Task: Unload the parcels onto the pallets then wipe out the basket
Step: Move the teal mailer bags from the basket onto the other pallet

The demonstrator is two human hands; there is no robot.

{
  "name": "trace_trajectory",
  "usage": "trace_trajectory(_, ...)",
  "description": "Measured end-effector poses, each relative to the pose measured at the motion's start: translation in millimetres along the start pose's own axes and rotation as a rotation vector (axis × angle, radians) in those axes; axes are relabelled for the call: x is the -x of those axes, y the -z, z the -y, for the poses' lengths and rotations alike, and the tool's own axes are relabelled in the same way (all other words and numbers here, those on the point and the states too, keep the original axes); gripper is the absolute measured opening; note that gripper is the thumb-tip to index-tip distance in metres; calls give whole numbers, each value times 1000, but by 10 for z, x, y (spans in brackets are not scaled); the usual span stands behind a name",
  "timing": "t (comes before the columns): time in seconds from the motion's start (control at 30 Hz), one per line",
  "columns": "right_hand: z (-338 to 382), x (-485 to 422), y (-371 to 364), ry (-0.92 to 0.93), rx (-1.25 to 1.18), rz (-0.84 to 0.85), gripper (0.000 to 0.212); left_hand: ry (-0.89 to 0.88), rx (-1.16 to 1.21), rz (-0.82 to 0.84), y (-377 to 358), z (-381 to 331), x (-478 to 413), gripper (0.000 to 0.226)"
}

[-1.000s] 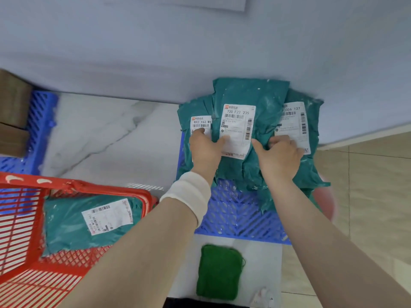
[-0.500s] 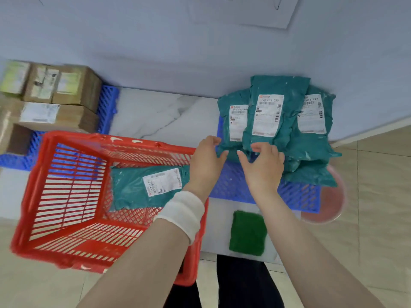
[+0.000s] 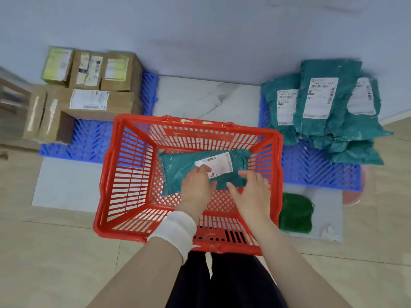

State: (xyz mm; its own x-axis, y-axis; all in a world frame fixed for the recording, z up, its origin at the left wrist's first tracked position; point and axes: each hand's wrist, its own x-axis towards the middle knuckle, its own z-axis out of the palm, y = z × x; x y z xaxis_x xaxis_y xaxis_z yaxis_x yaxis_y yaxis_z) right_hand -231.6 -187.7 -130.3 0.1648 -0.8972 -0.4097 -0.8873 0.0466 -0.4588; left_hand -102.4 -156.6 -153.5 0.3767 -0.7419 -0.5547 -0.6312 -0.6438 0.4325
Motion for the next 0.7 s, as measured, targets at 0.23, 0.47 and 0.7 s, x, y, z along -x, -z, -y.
trace_trajectory(0.23,-306,-326,-713,-587,-569,325,46,503,315,67,-232,843,-402,67)
trace_trajectory(0.47,-590,-1038,-1457,-1167,-1117,149,24,772,428,84,-614,1494,-1194,102)
trace_trajectory(0.7,-748,-1108,-1717,-1182,-1066,117,32,822,530,-31,-727,1606,-1262,101)
